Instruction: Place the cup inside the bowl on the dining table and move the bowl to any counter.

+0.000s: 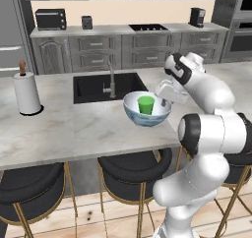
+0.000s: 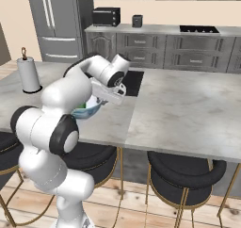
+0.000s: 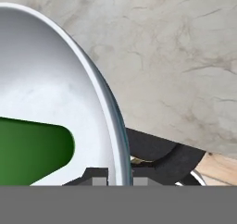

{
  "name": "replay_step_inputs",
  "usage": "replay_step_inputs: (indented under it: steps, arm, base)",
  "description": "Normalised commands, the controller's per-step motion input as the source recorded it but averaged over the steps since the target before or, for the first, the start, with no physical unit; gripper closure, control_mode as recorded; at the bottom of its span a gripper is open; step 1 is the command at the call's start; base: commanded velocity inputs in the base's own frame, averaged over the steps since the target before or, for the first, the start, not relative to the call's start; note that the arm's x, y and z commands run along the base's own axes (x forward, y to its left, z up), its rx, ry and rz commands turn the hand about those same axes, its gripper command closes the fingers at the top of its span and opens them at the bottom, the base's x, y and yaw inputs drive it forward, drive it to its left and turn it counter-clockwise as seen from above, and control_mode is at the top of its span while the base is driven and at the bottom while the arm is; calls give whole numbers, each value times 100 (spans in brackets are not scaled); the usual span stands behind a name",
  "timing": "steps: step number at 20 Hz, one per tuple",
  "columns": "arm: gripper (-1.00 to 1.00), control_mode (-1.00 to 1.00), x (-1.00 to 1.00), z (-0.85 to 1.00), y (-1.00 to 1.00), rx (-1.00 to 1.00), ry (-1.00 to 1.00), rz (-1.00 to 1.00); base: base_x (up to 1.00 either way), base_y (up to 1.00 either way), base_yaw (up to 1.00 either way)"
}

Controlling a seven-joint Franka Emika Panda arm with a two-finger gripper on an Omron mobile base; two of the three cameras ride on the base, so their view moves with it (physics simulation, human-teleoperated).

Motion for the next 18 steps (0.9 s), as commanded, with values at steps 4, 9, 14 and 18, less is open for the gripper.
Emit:
replay_step_inputs:
  steps: [4, 9, 14, 18]
  arm:
    - [100, -100, -38, 34, -31, 0, 3, 0]
    - [100, -100, -40, 32, -32, 0, 2, 0]
    - [100, -100, -40, 30, -31, 0, 0, 0]
    - [100, -100, -33, 26, -28, 0, 0, 0]
  base:
    - [0, 0, 0]
    - [0, 0, 0]
    - [0, 0, 0]
    - [0, 0, 0]
